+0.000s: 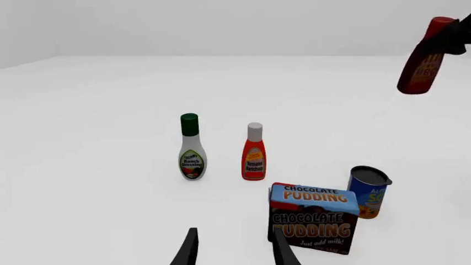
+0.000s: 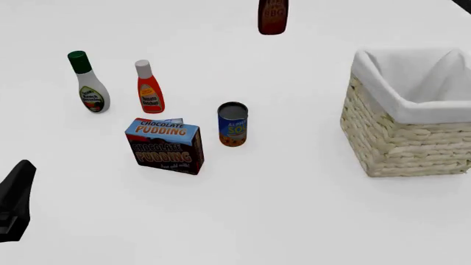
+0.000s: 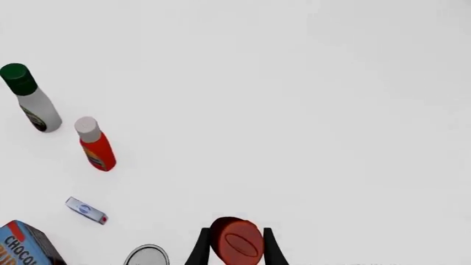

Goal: Pick the bbq sauce and place it in the basket.

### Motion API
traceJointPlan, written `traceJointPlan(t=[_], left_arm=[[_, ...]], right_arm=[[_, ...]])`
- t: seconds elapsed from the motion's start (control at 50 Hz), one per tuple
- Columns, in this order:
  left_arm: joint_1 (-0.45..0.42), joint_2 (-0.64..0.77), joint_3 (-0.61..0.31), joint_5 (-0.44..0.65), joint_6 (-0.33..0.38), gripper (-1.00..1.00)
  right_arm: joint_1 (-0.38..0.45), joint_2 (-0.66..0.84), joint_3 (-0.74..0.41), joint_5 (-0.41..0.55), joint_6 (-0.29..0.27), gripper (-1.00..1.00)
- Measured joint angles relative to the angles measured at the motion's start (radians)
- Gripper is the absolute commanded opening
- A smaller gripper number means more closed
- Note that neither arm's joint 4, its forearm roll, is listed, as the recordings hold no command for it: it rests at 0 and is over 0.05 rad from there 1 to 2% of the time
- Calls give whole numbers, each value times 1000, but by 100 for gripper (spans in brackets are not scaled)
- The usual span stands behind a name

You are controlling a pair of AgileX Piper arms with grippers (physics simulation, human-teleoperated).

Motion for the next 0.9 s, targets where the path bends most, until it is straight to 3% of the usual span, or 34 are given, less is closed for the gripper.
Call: traceJointPlan(t=[0.4, 0.9], left_arm=[[0, 0, 0, 0, 0, 100], [0, 0, 0, 0, 0, 100]], right_arm=[[-35, -103, 15, 46, -36, -100], [-123, -268, 142, 44, -48, -100]])
